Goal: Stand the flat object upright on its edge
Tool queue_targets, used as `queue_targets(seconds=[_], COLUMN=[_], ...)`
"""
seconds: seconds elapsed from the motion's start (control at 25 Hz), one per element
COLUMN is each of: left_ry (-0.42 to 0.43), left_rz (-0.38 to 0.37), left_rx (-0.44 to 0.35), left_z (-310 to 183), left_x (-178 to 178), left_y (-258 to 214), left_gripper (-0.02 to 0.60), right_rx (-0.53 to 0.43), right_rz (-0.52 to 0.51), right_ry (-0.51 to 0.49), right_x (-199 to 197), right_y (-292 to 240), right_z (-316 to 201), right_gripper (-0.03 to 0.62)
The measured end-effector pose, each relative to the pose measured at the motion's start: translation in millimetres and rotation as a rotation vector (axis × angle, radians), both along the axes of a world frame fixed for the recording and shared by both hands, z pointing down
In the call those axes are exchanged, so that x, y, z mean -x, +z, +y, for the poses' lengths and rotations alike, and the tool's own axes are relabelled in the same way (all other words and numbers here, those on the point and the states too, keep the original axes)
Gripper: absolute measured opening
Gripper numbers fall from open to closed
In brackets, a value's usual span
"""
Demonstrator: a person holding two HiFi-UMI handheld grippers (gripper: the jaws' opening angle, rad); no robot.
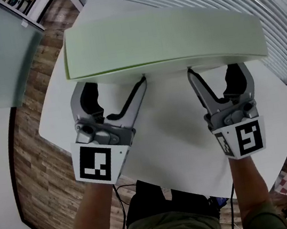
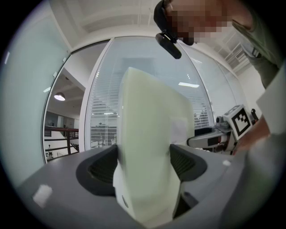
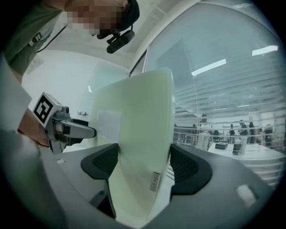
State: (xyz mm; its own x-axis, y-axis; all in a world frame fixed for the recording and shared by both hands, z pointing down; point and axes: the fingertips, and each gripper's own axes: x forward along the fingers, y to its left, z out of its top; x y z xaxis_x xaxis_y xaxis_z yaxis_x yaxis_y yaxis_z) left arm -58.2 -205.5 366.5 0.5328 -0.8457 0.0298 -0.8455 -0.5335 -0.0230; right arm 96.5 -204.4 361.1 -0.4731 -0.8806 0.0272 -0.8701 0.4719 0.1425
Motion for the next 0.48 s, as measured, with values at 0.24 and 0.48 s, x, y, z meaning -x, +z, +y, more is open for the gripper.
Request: queue_targets(seconds=[0.24,0.48], left_ry=[0.0,0.002], left_rz=[-0.004,-0.007], left_rx=[-0.001,0.004], left_z=[1.0,3.6], left_x=[0.8,0.8], left_y=[-1.2,-1.0], left_gripper=[0.353,0.354], right_rx=[0.003,0.011], right_rz=[0.006,0.01], right_ry=[0.0,0.001], right_x=[0.9,0.1], right_y=[-0.2,0.0], right_z=[1.1,3.1], right_gripper=[0.348,0.35])
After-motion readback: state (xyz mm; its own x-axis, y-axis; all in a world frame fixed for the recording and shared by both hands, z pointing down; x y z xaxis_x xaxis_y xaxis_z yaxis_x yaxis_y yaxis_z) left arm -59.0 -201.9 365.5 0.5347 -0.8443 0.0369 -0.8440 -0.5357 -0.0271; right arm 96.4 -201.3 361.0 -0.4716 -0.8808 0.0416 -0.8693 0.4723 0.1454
